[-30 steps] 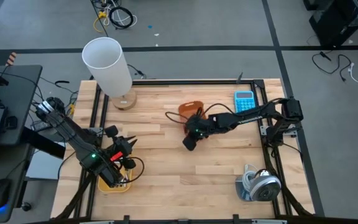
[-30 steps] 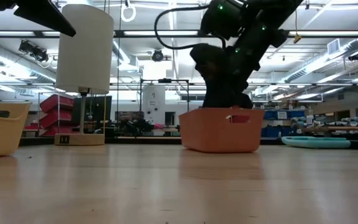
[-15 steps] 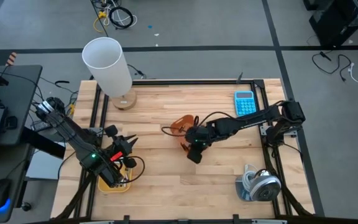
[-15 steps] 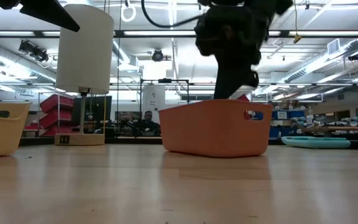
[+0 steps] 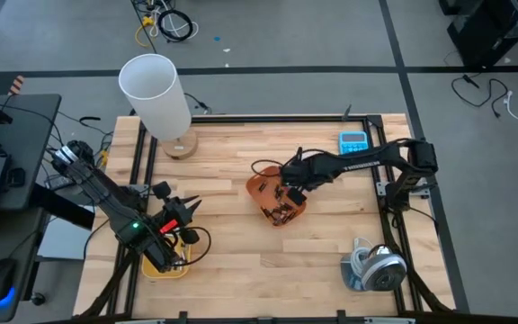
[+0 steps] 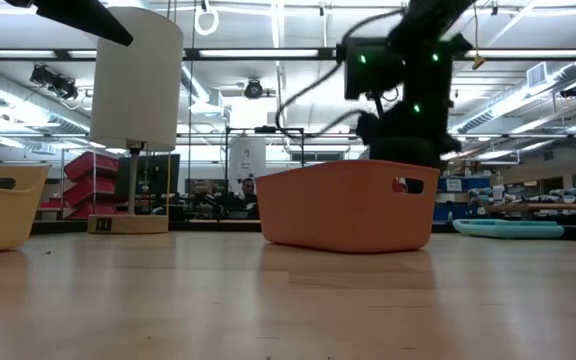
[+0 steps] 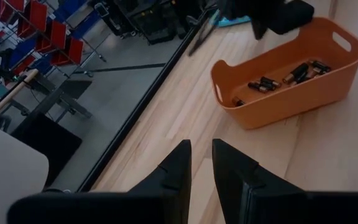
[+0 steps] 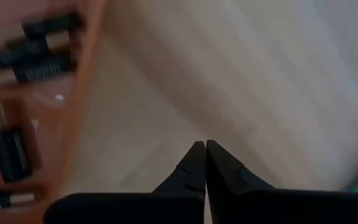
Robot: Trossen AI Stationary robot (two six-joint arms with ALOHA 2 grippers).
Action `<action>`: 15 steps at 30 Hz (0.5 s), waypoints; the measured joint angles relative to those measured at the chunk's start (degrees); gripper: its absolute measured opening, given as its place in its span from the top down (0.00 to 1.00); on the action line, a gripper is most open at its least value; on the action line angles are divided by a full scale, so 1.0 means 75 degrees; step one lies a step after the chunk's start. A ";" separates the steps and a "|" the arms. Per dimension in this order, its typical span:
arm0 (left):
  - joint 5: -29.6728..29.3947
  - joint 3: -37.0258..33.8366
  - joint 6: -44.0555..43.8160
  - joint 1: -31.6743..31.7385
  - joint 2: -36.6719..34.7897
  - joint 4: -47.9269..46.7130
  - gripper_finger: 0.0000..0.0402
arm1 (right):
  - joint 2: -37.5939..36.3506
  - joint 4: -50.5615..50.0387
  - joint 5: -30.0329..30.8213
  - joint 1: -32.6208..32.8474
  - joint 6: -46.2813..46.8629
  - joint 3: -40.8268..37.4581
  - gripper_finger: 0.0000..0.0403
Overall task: Sort batteries
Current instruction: Move the orange bin to the right side of the yellow bin
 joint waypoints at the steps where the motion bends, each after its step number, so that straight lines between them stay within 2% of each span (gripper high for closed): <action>1: -0.0012 0.0000 0.0000 0.0000 0.0003 0.0000 0.83 | 0.0005 0.0172 -0.0214 -0.0018 -0.0011 -0.0194 1.00; 4: 0.0011 0.0000 0.0001 0.0000 0.0003 -0.0019 0.83 | 0.0006 0.0523 -0.0524 0.0031 -0.0016 -0.0497 1.00; 10: 0.0019 0.0000 0.0001 0.0000 0.0003 -0.0041 0.83 | 0.0006 0.2524 -0.0777 0.0389 -0.0573 -0.0943 1.00; 15: 0.0056 0.0000 0.0001 0.0000 0.0003 -0.0012 0.83 | 0.0006 0.3622 -0.1212 0.0598 -0.0871 -0.0994 1.00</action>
